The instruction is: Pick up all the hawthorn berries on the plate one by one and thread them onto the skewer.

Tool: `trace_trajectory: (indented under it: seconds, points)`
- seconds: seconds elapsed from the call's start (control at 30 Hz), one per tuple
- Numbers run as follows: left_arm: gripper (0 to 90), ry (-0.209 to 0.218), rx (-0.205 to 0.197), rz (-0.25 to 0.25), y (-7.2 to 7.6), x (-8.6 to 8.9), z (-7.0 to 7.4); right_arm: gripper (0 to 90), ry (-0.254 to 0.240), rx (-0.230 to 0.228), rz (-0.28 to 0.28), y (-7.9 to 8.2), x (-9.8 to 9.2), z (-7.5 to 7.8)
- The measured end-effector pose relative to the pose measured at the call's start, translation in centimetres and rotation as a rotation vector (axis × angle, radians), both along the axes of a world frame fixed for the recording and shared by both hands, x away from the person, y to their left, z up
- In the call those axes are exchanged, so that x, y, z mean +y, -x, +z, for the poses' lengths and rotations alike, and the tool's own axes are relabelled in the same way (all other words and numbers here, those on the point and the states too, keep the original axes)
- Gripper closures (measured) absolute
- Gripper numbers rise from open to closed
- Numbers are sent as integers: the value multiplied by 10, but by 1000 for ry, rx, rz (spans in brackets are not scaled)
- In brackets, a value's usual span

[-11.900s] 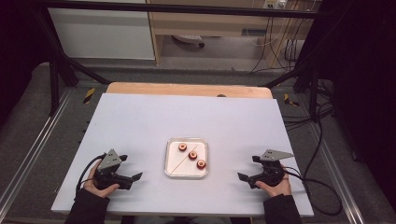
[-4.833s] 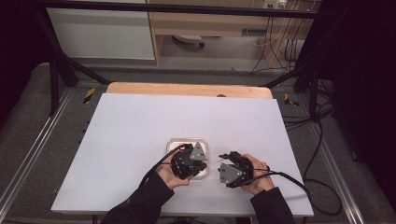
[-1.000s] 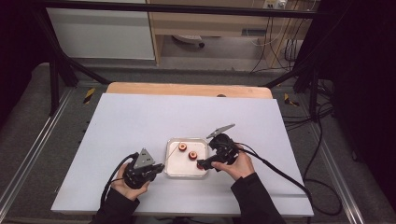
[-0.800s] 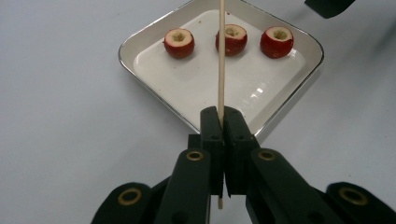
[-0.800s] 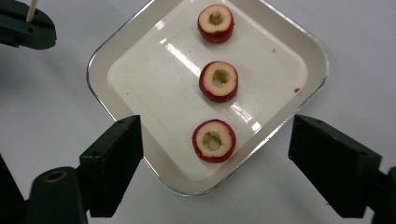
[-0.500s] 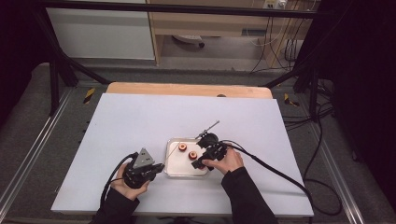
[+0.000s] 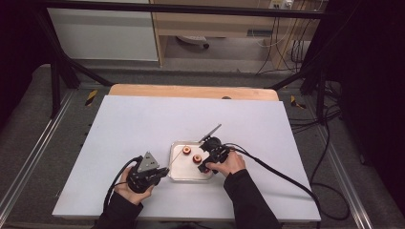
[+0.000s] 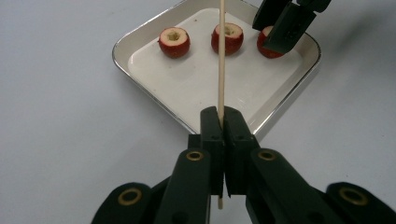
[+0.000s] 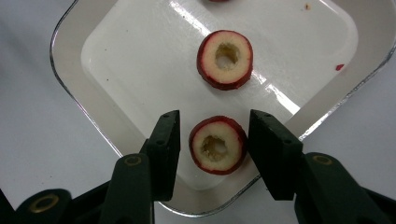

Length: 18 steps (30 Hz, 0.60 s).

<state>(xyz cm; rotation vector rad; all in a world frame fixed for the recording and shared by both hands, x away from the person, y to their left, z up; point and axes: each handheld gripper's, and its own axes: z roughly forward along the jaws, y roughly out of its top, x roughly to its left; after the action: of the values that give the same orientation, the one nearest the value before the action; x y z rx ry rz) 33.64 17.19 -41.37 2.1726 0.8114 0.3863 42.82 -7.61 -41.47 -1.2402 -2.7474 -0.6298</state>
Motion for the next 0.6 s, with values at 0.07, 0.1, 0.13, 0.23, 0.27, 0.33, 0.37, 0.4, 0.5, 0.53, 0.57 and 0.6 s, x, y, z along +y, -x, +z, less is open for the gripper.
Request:
trace_trajectory:
  seconds: [0.07,0.1,0.13,0.23,0.27,0.33,0.37,0.4,0.5,0.53,0.57,0.6]
  points:
    - [881,0,0,0,0,0,0,560,2,5,-1,-1,0,0]
    - [881,1,0,0,0,0,0,562,2,10,-5,-1,0,-1]
    - [881,0,0,-1,0,0,0,567,4,9,-2,-2,0,-1]
    - [881,0,1,-1,0,-1,0,586,10,13,-6,-2,1,-3]
    - [881,-1,1,-2,0,-1,0,587,9,21,-12,-2,1,-3]
    - [881,-1,0,-3,0,-1,0,591,10,21,-12,-3,1,-4]
    - [881,-2,-1,-3,0,-1,0,592,8,23,-16,-3,2,-5]
    - [881,-1,-1,-3,1,-1,0,593,8,25,-19,-2,2,-5]
    - [881,0,-4,-3,1,-1,1,596,10,20,-20,-2,1,-3]
    - [881,2,-5,-2,1,-1,1,596,-4,19,-31,-2,0,-2]
    - [881,2,-5,-1,1,-1,1,596,-24,7,-32,-1,-2,2]
    - [881,5,-7,1,1,-1,1,596,-39,-4,-33,-1,-3,4]
